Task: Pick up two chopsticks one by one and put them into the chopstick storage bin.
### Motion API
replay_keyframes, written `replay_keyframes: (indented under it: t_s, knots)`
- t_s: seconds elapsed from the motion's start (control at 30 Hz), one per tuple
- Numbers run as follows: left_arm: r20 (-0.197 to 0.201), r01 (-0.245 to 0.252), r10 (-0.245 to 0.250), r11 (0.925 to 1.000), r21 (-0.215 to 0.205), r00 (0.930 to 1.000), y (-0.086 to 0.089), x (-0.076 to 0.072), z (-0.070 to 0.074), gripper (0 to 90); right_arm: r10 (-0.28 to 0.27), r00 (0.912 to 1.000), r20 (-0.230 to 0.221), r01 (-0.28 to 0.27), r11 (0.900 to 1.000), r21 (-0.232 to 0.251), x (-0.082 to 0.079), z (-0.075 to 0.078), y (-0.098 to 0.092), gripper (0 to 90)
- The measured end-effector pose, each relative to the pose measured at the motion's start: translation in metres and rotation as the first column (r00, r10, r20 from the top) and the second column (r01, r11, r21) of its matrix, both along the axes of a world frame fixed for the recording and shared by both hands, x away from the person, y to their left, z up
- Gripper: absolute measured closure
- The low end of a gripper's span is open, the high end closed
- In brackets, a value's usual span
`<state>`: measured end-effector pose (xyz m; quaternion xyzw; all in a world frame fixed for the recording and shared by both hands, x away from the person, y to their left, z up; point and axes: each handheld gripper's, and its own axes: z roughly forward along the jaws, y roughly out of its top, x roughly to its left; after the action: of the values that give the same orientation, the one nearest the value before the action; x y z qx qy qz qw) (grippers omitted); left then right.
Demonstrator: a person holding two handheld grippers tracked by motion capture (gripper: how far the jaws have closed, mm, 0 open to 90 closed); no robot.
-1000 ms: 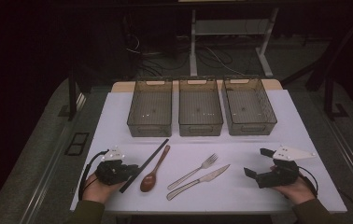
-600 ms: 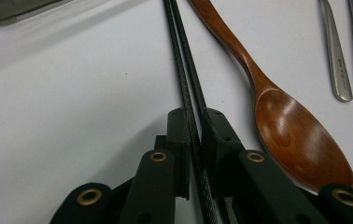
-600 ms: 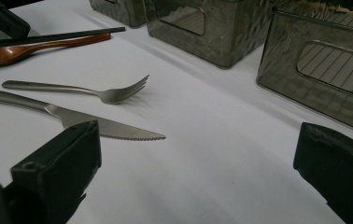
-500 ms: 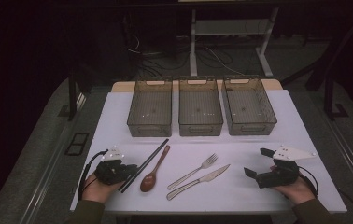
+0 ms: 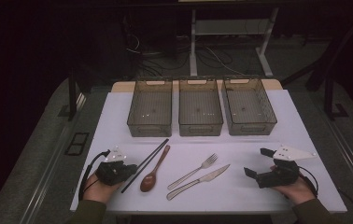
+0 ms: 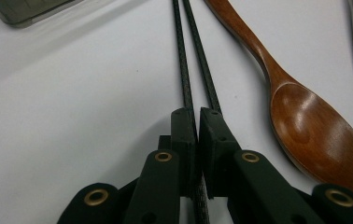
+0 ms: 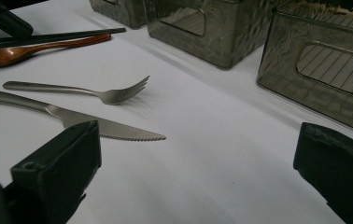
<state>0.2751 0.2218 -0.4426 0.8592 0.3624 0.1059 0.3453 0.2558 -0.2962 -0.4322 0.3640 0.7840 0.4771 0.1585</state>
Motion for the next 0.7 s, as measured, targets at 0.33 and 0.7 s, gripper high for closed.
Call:
replay_keyframes:
  t_s: [0.33,0.7]
  knots:
    - [0.006,-0.021,0.020,0.9991,0.038,0.9998,-0.0041,0.0002,0.0029,85.0,0.000,1.0000,-0.003,0.000,1.000,0.002,-0.0002,0.0002,0.0001,0.2]
    - [0.012,-0.036,0.036,0.9993,0.012,0.9993,-0.0019,0.0004,0.0070,85.1,-0.005,1.0000,0.000,0.005,1.000,0.000,0.0005,-0.0002,0.0002,0.1]
